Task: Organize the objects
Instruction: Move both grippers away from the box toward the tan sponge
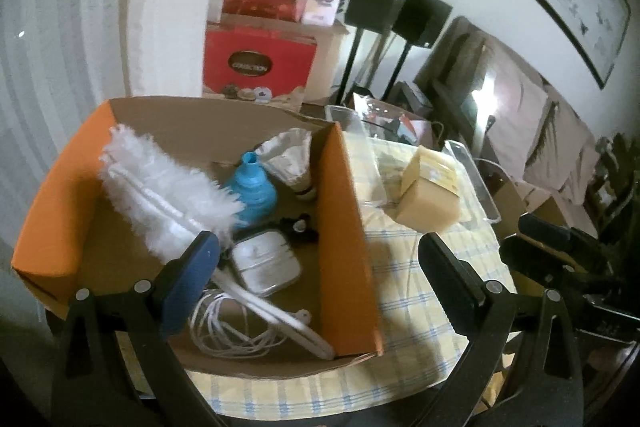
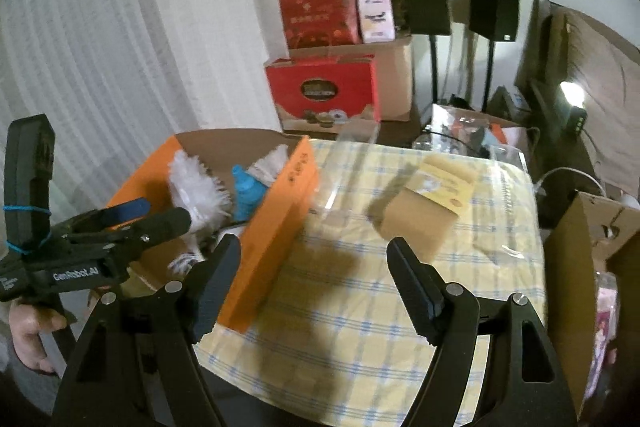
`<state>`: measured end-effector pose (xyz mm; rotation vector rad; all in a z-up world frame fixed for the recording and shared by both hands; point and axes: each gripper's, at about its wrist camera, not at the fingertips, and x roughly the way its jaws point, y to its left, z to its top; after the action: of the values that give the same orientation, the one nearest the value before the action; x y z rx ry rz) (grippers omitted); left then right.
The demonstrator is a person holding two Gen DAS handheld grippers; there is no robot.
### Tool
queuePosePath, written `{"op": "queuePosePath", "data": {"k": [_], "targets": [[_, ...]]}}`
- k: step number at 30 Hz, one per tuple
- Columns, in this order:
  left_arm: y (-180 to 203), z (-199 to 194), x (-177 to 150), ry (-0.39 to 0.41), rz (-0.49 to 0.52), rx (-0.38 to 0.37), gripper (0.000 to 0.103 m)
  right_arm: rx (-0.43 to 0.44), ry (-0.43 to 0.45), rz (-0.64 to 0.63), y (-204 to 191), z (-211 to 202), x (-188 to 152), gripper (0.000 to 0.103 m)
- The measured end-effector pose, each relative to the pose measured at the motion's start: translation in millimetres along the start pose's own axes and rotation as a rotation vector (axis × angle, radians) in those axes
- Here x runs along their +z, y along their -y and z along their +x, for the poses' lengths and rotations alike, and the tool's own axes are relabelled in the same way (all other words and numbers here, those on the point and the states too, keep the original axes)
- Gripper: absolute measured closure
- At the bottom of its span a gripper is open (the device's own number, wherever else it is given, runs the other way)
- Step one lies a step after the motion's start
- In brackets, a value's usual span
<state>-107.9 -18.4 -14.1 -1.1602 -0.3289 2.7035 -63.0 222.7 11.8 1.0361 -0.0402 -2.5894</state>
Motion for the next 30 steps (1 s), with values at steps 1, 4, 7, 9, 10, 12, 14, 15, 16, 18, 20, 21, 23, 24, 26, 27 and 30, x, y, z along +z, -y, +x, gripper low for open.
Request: {"op": "queuePosePath", "data": {"k": [1, 4, 7, 9, 10, 12, 14, 15, 16, 18, 20, 21, 23, 24, 26, 27, 30], "targets": [[4, 1, 0, -0.002, 0.011, -0.002, 0.004, -0.012, 0.000, 0.005, 4, -1, -2, 0.026], [17, 6, 1, 0.002, 0.051, 0.004, 0.004, -0.036, 0.005, 0.034, 21, -5, -7, 0.026], [31, 11, 1, 0.002, 0.082, 0.006, 0.004, -0.050, 0.010, 0.060, 34, -8, -10, 0.026], [40, 15, 2, -0.001, 0.095, 0.002, 0.004, -0.056, 0.012, 0.074, 42, -10, -12, 0.026], [43, 17, 2, -0.001, 0.099, 0.001, 0.004, -0.058, 0.012, 0.078, 46, -11, -12, 0.026], [53, 20, 3, 0.001, 0.112, -0.002, 0.004, -0.069, 0.013, 0.088, 54, -12, -14, 0.026], [61, 24, 3, 0.002, 0.124, -0.007, 0.004, -0.077, 0.011, 0.101, 63, -12, -14, 0.026], [66, 26, 3, 0.000, 0.131, -0.010, 0.004, -0.078, 0.012, 0.107, 67, -12, -15, 0.026], [70, 28, 4, -0.002, 0.135, -0.012, 0.004, -0.081, 0.014, 0.114, 70, -13, -15, 0.026], [79, 34, 4, -0.007, 0.146, -0.018, 0.004, -0.086, 0.020, 0.125, 78, -14, -16, 0.026], [86, 40, 5, -0.013, 0.152, -0.023, 0.004, -0.094, 0.022, 0.138, 87, -15, -17, 0.026], [90, 45, 6, -0.019, 0.155, -0.028, 0.004, -0.098, 0.023, 0.142, 90, -15, -18, 0.026], [96, 52, 7, -0.030, 0.158, -0.037, 0.004, -0.108, 0.023, 0.151, 97, -15, -19, 0.026], [101, 57, 8, -0.037, 0.161, -0.042, 0.004, -0.114, 0.022, 0.155, 101, -14, -20, 0.026], [107, 63, 9, -0.044, 0.165, -0.048, 0.004, -0.121, 0.021, 0.165, 109, -14, -22, 0.026], [111, 69, 9, -0.050, 0.170, -0.049, 0.004, -0.123, 0.020, 0.170, 112, -14, -23, 0.026], [121, 80, 10, -0.060, 0.179, -0.050, 0.004, -0.133, 0.019, 0.186, 124, -13, -25, 0.026]]}}
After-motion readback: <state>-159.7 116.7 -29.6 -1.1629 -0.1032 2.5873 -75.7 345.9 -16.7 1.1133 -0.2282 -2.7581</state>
